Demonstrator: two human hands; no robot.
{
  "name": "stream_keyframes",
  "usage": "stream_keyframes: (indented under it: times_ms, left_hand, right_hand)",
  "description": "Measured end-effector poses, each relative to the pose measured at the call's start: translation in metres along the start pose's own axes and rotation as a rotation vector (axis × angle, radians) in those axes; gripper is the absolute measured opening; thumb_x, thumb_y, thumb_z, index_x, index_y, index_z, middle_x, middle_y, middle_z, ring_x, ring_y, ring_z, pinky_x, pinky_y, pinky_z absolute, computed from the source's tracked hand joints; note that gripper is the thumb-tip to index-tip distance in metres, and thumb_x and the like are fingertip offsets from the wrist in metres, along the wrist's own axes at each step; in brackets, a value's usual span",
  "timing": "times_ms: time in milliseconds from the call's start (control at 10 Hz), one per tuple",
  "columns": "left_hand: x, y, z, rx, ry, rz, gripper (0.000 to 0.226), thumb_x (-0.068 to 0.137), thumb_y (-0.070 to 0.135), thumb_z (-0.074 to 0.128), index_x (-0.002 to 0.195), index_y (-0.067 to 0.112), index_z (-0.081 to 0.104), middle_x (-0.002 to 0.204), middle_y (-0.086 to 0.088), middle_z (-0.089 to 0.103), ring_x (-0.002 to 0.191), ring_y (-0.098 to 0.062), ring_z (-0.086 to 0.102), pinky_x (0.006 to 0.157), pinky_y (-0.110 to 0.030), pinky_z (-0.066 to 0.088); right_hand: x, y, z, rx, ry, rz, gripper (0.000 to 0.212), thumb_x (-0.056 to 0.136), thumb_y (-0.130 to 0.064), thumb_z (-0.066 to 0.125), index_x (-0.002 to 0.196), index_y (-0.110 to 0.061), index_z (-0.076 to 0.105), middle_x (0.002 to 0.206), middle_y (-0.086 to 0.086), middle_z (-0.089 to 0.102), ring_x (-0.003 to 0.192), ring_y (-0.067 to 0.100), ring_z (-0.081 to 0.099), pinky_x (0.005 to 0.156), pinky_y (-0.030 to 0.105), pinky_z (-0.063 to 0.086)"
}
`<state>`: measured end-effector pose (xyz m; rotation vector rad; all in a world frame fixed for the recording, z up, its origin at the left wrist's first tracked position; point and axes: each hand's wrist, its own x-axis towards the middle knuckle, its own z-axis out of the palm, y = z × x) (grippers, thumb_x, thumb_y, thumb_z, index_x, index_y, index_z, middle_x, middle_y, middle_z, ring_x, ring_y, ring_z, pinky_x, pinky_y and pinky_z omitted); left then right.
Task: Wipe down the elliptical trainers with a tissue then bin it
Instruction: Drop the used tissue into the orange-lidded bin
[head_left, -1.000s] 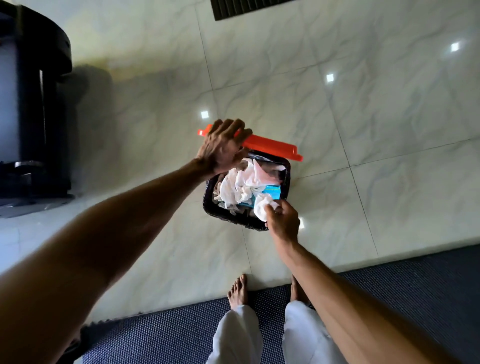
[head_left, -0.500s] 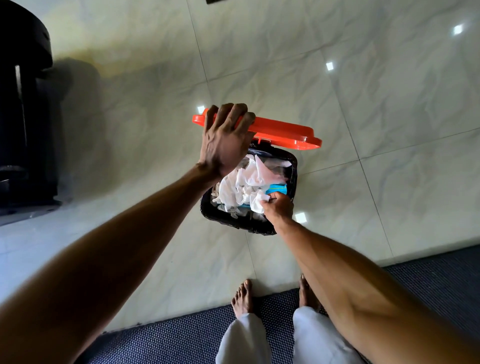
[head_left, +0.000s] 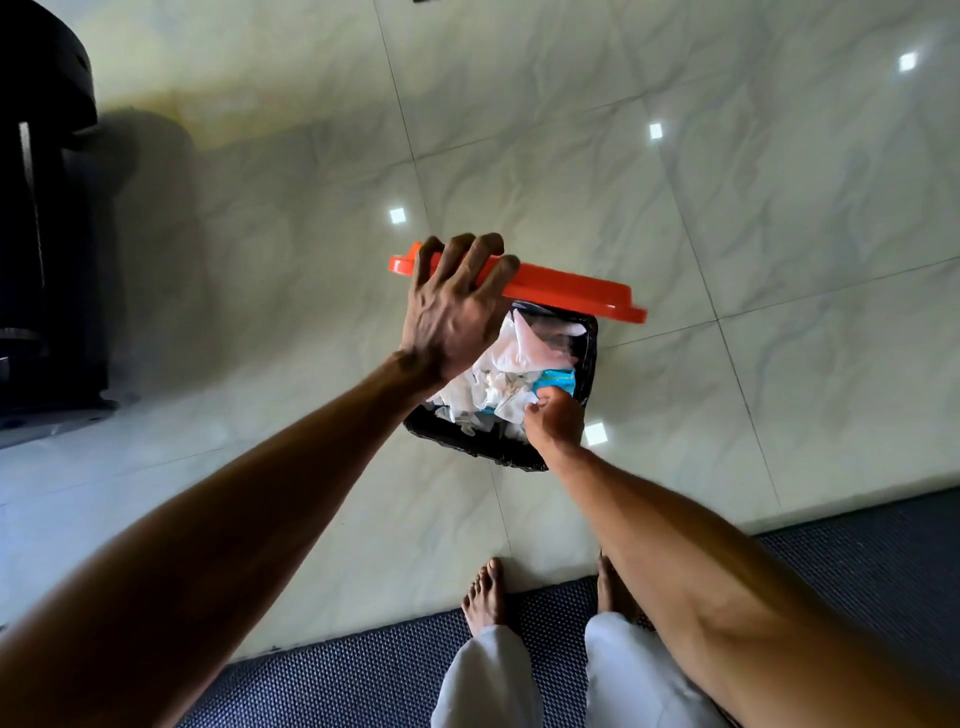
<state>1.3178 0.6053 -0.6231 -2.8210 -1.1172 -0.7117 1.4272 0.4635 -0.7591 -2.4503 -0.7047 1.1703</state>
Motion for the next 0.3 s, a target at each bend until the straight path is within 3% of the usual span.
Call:
stream_keyframes:
  times_ms: [100,300]
  left_hand:
    - [-0.009,0.006,-0.006,-0.007,-0.083,-0.023,0.024,0.095,0.022,0.067,0.116,0.009,0.068,0.127,-0.014,0.066,0.11,-0.035,0.061,0.094,-0.054,0.045]
    - [-0.054,0.019,-0.017,-0.002,-0.309,-0.055,0.052,0.084,0.028,0.07,0.132,0.011,0.063,0.143,-0.014,0.06,0.123,-0.036,0.058,0.1,-0.06,0.042]
  right_hand:
    - [-0.019,-0.004,-0.015,0.048,0.014,0.027,0.025,0.086,-0.004,0.059,0.108,-0.005,0.072,0.112,0.014,0.073,0.108,0.034,0.065,0.09,0.034,0.049]
    - [-0.067,0.016,-0.04,0.191,0.009,0.139,0.035,0.083,-0.024,0.057,0.11,-0.012,0.074,0.111,0.006,0.076,0.108,0.025,0.069,0.092,0.028,0.048]
